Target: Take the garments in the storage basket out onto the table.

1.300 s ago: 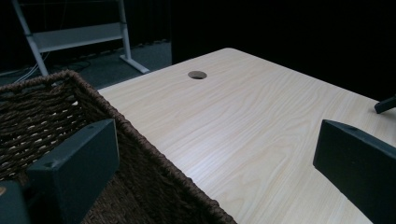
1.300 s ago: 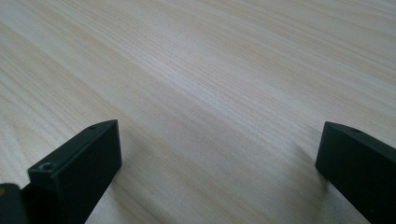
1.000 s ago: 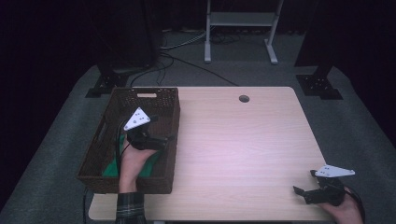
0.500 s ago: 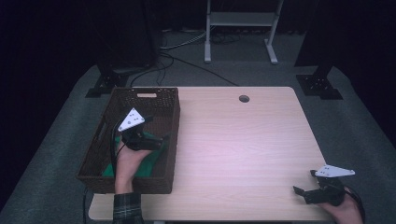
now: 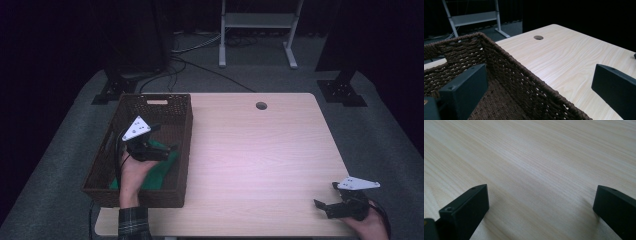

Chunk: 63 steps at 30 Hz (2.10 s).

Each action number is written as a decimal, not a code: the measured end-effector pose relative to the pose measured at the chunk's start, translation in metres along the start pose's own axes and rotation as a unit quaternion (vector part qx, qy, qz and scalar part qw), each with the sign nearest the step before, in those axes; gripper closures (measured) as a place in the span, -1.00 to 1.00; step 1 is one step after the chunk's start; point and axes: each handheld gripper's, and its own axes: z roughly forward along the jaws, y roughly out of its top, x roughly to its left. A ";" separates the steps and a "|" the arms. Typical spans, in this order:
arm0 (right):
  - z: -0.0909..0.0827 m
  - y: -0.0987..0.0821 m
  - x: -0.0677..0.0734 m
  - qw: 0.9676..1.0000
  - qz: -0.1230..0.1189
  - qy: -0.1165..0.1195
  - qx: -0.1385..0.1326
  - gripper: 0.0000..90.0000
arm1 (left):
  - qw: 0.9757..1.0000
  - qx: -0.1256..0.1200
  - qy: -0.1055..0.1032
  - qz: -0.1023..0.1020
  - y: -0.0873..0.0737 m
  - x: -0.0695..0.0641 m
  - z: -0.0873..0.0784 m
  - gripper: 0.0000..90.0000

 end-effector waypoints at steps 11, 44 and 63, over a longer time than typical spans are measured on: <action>0.000 0.000 0.000 1.000 0.000 0.000 0.000 -1.00 | 1.000 -0.002 0.006 -0.003 -0.002 0.006 -0.006 -1.00; 0.000 0.000 0.000 1.000 0.000 0.000 0.000 -1.00 | 1.000 -0.003 0.022 -0.004 -0.006 0.023 -0.023 -1.00; 0.000 0.000 0.001 1.000 0.001 -0.001 0.000 -1.00 | 0.999 0.012 0.041 -0.004 -0.009 0.031 -0.028 -1.00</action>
